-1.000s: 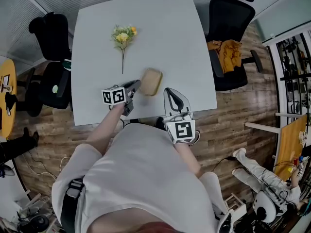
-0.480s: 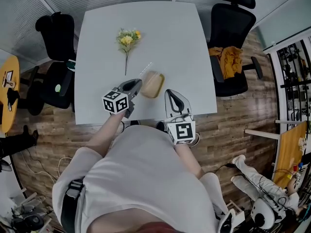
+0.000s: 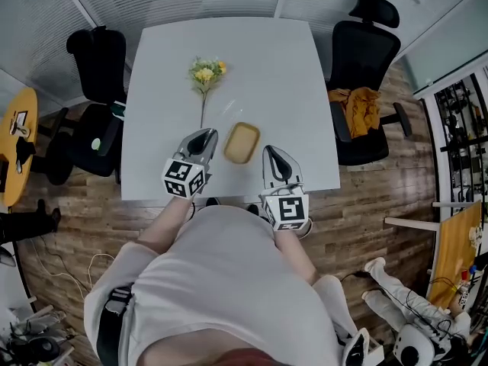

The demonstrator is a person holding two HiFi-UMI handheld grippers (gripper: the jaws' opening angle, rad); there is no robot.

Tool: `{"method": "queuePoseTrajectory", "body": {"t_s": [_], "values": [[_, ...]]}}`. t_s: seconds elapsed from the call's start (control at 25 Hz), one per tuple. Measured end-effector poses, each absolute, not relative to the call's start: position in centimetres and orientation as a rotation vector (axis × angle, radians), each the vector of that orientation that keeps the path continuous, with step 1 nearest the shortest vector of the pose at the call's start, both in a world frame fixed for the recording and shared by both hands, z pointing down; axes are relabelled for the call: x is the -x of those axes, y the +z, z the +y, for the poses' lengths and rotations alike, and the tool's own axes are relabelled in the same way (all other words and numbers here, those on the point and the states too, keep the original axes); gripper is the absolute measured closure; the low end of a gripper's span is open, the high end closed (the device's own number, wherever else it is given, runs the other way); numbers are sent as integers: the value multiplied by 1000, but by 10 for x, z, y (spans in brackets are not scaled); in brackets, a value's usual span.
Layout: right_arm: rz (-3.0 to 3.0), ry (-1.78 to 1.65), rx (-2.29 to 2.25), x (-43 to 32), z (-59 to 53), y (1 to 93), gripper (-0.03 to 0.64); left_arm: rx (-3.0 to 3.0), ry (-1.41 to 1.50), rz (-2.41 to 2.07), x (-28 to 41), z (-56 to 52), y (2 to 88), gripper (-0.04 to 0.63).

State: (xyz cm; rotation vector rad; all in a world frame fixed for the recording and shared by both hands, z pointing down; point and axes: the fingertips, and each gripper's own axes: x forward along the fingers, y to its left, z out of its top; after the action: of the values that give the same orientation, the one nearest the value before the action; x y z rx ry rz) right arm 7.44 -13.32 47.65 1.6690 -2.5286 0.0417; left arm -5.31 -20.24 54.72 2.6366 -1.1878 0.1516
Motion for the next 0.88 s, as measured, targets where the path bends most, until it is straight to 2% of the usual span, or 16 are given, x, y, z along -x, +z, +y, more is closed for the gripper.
{"method": "queuePoseTrajectory", "body": {"t_s": [0.88], "values": [[-2534,16,-1783,-101,-150,451,607,-2810,3,-1490,73,-195,464,555]]}}
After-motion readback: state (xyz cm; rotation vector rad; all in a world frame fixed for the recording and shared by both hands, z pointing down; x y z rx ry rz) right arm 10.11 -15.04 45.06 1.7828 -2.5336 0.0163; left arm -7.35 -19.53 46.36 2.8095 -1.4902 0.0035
